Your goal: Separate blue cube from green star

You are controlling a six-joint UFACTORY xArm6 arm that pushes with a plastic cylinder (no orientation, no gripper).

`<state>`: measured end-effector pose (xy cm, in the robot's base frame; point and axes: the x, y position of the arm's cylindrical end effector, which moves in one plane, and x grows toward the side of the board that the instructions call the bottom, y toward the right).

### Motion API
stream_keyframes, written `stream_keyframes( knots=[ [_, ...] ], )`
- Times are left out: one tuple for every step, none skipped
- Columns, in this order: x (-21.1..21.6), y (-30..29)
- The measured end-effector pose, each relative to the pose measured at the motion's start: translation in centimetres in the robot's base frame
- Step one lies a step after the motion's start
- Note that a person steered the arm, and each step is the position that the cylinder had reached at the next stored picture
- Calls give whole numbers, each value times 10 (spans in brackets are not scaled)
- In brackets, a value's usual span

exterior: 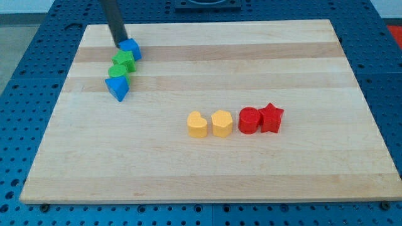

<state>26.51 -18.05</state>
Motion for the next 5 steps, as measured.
stream_keyframes(
  knots=[
    [4, 38],
    [8, 66],
    [13, 69],
    [-22, 52],
    [-36, 22]
  ],
)
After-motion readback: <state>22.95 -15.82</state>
